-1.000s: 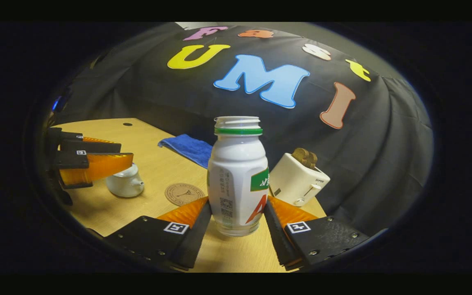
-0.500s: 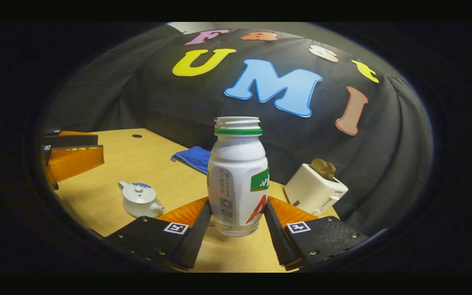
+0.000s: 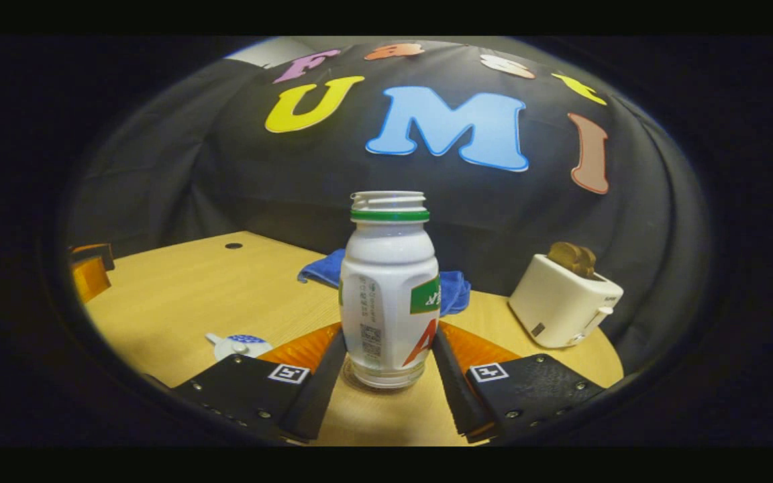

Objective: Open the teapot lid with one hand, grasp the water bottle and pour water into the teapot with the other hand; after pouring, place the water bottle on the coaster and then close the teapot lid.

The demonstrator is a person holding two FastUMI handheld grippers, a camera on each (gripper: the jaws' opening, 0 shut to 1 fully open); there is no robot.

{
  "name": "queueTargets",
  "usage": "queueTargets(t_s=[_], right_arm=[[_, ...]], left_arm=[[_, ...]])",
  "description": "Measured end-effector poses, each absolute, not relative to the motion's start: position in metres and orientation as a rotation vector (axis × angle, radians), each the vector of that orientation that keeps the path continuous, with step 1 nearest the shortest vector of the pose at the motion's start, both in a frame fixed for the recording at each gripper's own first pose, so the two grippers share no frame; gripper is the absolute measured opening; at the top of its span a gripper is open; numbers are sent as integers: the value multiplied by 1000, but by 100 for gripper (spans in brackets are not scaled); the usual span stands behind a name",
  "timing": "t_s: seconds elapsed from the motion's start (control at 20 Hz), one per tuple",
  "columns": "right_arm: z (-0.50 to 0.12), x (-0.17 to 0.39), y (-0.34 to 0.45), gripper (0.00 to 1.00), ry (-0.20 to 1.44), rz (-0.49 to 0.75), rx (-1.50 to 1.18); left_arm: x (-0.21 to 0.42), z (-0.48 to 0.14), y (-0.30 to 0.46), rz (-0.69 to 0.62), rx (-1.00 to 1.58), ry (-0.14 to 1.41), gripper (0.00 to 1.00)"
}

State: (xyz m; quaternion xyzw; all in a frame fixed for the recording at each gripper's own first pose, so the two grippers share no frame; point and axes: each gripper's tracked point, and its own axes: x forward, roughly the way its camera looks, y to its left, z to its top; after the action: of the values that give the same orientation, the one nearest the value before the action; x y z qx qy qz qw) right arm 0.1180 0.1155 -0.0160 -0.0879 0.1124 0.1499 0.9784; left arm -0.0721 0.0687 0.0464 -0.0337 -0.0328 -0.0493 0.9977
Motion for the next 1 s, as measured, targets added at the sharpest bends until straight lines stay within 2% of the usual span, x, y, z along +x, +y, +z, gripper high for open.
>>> queueTargets(t_s=[0.35, 1.0], right_arm=[[-33, 135, 118, 72, 261, 295, -49], [-54, 142, 120, 72, 286, 280, -15]], left_arm=[[-72, 35, 87, -80, -99, -46, 70], [-68, 21, 87, -84, -127, -29, 70]])
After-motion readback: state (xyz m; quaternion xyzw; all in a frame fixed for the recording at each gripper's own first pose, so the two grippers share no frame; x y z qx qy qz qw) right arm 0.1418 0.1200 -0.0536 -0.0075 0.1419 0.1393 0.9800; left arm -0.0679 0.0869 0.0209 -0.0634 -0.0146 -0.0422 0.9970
